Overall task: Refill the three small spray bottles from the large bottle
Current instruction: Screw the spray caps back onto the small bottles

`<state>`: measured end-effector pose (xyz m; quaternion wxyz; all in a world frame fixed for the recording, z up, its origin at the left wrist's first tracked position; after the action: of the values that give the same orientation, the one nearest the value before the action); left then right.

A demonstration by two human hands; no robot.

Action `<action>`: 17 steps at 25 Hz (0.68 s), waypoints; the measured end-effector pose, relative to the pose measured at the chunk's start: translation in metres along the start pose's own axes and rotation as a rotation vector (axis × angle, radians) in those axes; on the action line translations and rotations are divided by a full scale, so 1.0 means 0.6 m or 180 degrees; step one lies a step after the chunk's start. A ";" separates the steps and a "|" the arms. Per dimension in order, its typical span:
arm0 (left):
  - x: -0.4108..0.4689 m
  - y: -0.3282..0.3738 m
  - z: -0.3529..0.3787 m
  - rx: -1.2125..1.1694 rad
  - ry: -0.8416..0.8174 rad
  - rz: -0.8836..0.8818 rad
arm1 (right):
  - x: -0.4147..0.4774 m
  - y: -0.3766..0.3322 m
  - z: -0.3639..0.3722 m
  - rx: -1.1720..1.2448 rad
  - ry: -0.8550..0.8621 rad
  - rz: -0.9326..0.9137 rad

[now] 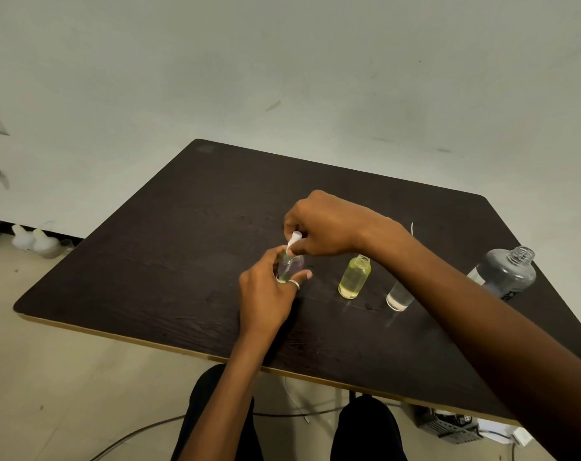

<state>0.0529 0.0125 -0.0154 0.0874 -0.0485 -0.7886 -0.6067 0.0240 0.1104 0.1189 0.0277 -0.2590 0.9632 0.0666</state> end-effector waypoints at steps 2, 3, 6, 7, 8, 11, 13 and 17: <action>0.001 -0.001 0.001 0.0061 0.0015 -0.0001 | 0.002 0.004 0.010 -0.0192 0.0082 0.0248; 0.002 -0.001 0.001 0.0078 0.0015 0.0004 | 0.002 0.007 0.013 -0.0287 0.0128 0.0314; 0.000 0.001 0.000 0.0045 0.0009 0.0017 | -0.003 0.005 0.008 -0.0012 0.0035 0.0033; 0.000 0.002 0.000 0.0038 0.0006 0.0017 | -0.003 0.003 0.004 0.0082 -0.0086 -0.0122; -0.001 0.002 -0.001 0.0040 0.0006 0.0018 | -0.004 0.001 0.002 0.0120 -0.0157 -0.0228; 0.001 0.001 0.000 0.0036 0.0008 0.0008 | -0.004 -0.002 -0.001 -0.0011 -0.0025 -0.0125; 0.000 0.000 0.000 0.0059 0.0011 0.0001 | -0.005 -0.005 0.005 -0.0261 0.0102 0.0109; 0.000 0.000 0.001 0.0075 -0.0014 0.0014 | -0.005 0.000 0.014 -0.0405 0.0171 0.0221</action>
<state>0.0527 0.0129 -0.0153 0.0876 -0.0505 -0.7958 -0.5970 0.0267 0.1129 0.1107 -0.0170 -0.2284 0.9658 0.1216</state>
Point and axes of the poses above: each hand's wrist, its own x-axis towards the middle knuckle, its own z-axis out of the palm, y = z × x, the point moved 3 cm from there along x, towards the middle knuckle, and after that the axes turned 5 degrees about -x, right-handed, at the moved point
